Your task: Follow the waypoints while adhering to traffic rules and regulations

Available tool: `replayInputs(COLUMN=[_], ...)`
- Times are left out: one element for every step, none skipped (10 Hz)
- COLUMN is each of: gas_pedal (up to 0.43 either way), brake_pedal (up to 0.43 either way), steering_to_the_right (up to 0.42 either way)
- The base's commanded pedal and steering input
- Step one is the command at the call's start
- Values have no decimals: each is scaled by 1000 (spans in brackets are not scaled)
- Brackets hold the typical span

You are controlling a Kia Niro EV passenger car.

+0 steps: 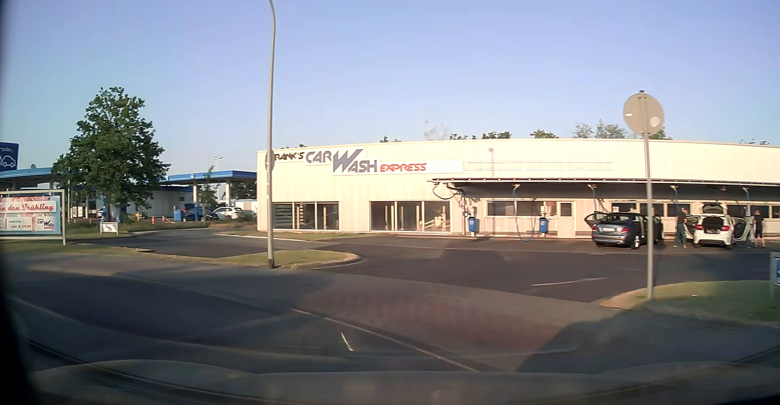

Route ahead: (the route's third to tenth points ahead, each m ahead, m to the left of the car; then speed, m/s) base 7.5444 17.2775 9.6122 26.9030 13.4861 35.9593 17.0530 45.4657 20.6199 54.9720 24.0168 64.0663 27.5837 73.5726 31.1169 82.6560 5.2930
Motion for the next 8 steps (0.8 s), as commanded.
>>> replayInputs(gas_pedal=[39,39,39,39,39,39,39,39], brake_pedal=[24,30,30,24,24,24,24,24], steering_to_the_right=[-396,-403,-407,-417,-428,-443,-461,-475])
